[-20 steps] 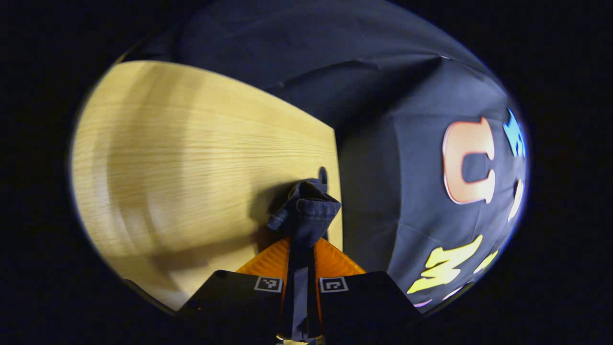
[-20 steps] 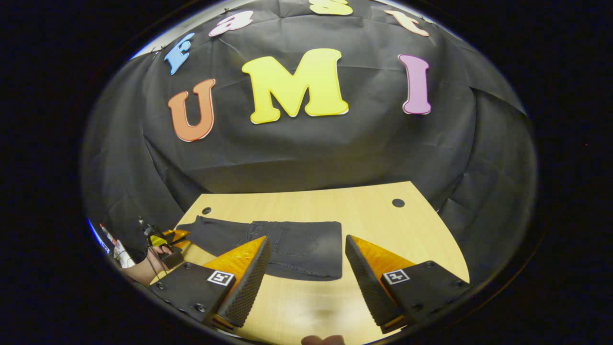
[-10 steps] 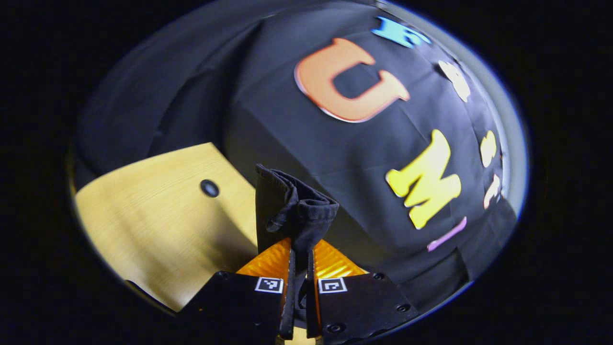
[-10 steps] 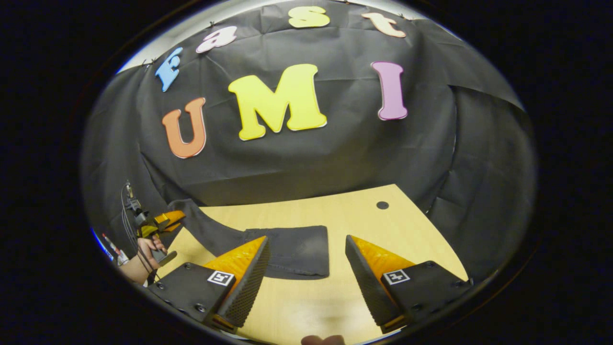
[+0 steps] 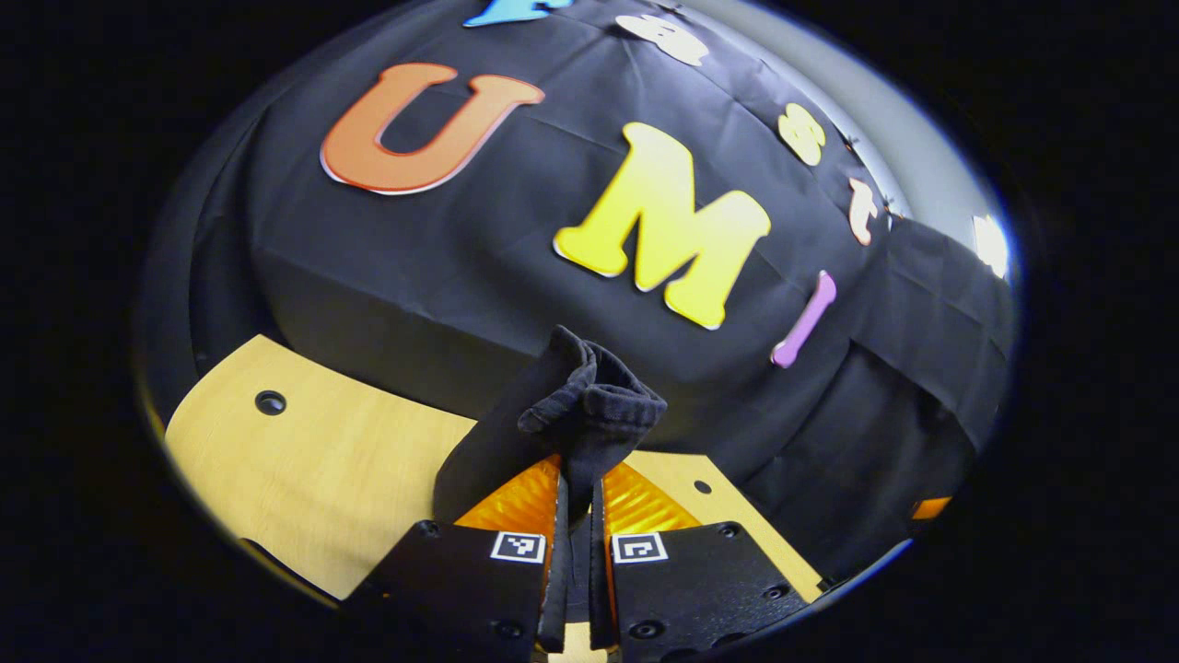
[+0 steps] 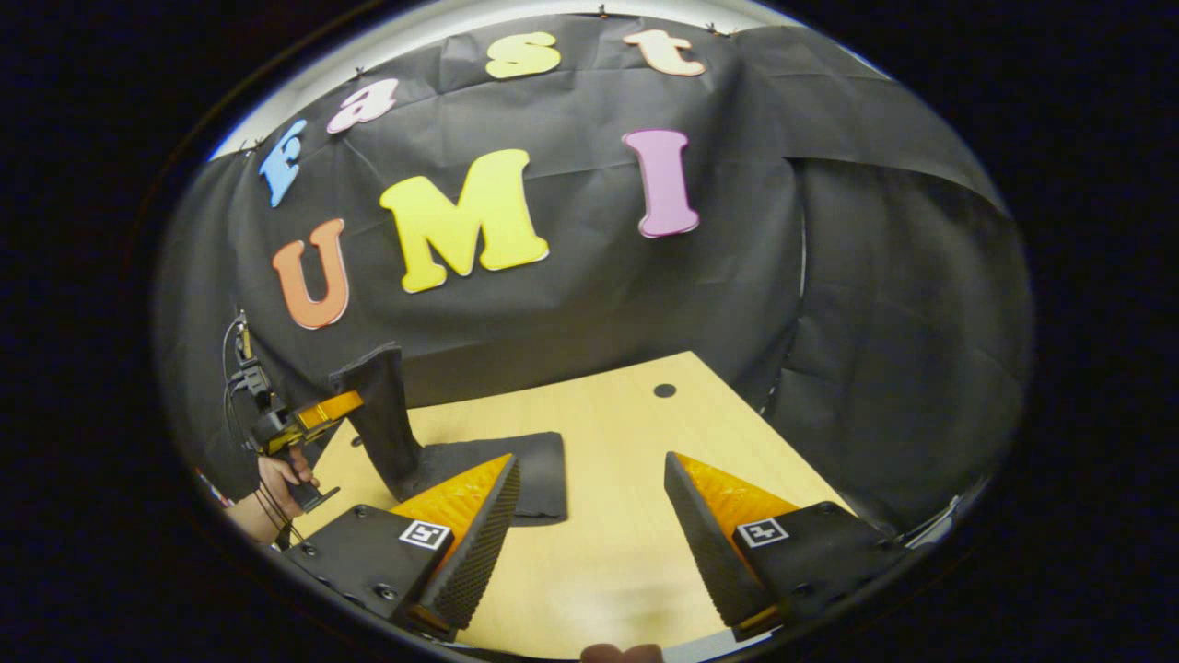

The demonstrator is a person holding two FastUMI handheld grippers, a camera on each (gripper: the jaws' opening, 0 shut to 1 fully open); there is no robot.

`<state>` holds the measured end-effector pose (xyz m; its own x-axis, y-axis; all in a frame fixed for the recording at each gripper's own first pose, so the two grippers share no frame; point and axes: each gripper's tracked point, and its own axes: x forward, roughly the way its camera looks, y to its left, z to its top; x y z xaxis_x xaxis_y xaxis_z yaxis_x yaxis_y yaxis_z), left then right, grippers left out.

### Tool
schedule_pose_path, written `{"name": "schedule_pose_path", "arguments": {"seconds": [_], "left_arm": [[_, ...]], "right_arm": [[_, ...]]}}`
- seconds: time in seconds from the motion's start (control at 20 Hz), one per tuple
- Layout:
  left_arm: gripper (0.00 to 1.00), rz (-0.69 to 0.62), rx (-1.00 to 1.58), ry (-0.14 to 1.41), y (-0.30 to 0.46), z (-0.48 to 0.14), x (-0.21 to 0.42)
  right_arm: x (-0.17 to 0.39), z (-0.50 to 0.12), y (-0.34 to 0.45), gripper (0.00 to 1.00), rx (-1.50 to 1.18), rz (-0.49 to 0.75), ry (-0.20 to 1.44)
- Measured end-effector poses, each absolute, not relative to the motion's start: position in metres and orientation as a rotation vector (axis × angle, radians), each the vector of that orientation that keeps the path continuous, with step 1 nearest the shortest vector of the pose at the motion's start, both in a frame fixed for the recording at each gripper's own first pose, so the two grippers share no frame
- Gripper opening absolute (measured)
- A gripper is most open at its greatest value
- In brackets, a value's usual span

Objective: Grasp the waist and the cuffs of the jeans and fold them to make the two legs overlap; first hold the waist and fold one-third of the jeans toward the cuffs, then hold the cuffs and fold the remaining one-third in the same direction to finish folding.

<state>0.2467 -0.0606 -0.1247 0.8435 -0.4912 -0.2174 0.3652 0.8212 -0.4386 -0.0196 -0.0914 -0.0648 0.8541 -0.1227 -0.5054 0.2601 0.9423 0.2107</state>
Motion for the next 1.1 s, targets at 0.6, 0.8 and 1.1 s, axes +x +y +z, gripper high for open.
{"name": "schedule_pose_path", "arguments": {"seconds": [0.6, 0.8, 1.1], "left_arm": [[0.13, -0.525, -0.069, 0.423, -0.185, -0.240, 0.232], [0.13, -0.488, -0.090, 0.472, -0.197, -0.272, 0.228], [0.15, -0.466, -0.145, 0.529, -0.203, -0.298, 0.227]], "right_arm": [[-0.074, -0.095, -0.165, 0.96, 0.267, -0.367, 0.586], [-0.075, -0.106, -0.170, 0.94, 0.255, -0.375, 0.614], [-0.070, -0.123, -0.174, 0.96, 0.243, -0.375, 0.658]]}}
